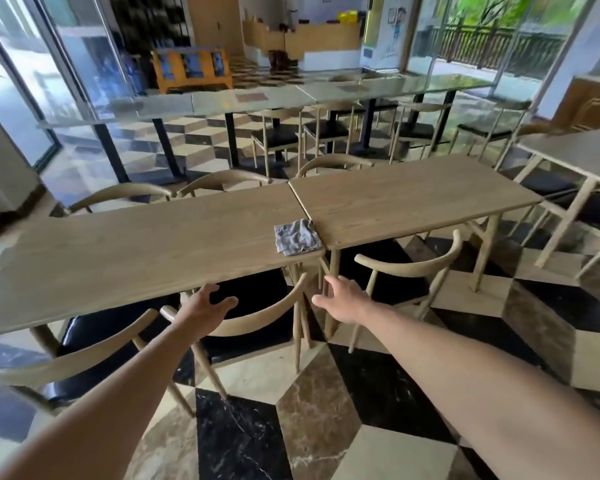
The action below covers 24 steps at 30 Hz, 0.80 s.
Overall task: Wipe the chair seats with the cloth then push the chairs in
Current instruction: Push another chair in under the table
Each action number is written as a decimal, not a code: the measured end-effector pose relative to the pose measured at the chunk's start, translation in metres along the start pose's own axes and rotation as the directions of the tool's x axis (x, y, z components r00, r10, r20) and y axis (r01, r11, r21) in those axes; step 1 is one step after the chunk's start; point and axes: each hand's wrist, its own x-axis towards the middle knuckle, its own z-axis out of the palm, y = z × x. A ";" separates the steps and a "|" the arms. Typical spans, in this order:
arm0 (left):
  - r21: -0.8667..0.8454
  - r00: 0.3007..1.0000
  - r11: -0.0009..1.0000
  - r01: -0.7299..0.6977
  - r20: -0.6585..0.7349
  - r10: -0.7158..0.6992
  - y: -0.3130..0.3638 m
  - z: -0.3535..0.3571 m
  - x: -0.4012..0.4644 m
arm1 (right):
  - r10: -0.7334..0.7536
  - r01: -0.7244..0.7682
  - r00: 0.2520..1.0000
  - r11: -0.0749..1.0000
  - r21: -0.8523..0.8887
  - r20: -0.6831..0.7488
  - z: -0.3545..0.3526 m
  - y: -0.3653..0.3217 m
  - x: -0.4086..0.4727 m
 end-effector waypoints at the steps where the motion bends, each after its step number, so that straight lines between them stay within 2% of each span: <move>1: -0.003 1.000 1.000 0.004 0.017 -0.004 0.001 0.005 -0.002 | 0.013 -0.013 1.000 1.000 -0.006 0.014 0.003 0.005 -0.002; 8: -0.089 0.972 0.980 0.178 0.169 -0.161 -0.033 0.038 -0.013 | 0.127 -0.130 0.988 0.991 0.035 0.089 0.026 0.032 0.005; 12: -0.025 0.960 0.976 0.216 0.190 -0.208 -0.062 0.052 0.003 | 0.178 -0.190 0.976 0.978 0.091 0.126 0.051 0.040 0.033; 16: 0.042 0.929 0.952 0.303 0.212 -0.305 -0.087 0.089 0.055 | 0.210 -0.254 0.950 0.951 0.177 0.232 0.091 0.041 0.103; 18: -0.005 0.912 0.927 0.376 0.177 -0.369 -0.093 0.104 0.089 | 0.235 -0.298 0.941 0.916 0.267 0.246 0.108 0.033 0.145; 19: -0.041 0.894 0.900 0.434 0.148 -0.424 -0.099 0.115 0.109 | 0.258 -0.337 0.931 0.880 0.335 0.258 0.122 0.031 0.171; 21: -0.194 0.839 0.817 0.543 0.076 -0.539 -0.107 0.123 0.132 | 0.320 -0.432 0.901 0.731 0.528 0.294 0.138 0.022 0.206; 23: -0.370 0.731 0.663 0.650 0.070 -0.678 -0.124 0.139 0.165 | 0.370 -0.511 0.858 0.536 0.672 0.357 0.161 0.018 0.254; 24: -0.452 0.676 0.568 0.688 0.113 -0.728 -0.131 0.145 0.178 | 0.371 -0.534 0.839 0.417 0.736 0.399 0.168 0.015 0.274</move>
